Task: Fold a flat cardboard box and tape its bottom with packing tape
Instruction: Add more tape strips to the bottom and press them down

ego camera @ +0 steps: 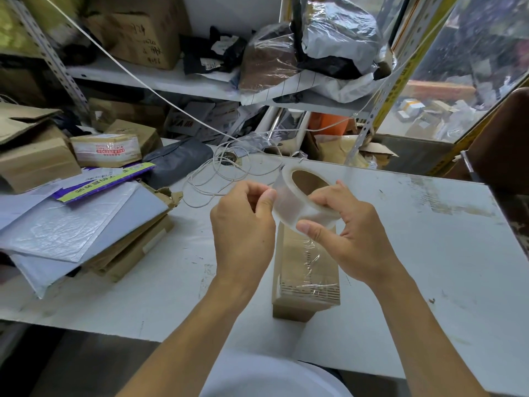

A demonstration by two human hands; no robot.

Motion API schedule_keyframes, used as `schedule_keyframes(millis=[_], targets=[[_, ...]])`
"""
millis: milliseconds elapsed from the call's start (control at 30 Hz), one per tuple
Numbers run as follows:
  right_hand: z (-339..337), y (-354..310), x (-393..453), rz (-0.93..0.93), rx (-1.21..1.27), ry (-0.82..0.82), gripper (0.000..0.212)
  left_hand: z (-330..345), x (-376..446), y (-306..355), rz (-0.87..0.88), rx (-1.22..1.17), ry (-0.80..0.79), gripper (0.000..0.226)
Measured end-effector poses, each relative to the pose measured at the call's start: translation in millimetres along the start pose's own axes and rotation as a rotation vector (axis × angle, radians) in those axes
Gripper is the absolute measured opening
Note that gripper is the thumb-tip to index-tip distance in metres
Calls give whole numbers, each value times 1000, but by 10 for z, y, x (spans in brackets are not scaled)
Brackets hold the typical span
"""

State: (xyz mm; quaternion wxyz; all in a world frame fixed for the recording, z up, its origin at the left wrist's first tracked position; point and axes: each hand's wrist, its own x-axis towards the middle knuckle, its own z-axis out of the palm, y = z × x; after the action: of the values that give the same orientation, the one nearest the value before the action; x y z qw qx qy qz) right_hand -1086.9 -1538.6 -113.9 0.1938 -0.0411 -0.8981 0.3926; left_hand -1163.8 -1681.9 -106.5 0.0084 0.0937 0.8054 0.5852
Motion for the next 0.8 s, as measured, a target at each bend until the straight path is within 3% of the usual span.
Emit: schedule_keyframes(millis=[200,533,800], targets=[[-18,-34,-4,55,42,-21,19,68,75,-36,79,75,-110,18],[-156,-50,10,140,74,-39,15,101,115,-131,329,-57,-231,14],[-176,-28,17,168,45,-15,13,126,142,-127,245,-171,-272,10]])
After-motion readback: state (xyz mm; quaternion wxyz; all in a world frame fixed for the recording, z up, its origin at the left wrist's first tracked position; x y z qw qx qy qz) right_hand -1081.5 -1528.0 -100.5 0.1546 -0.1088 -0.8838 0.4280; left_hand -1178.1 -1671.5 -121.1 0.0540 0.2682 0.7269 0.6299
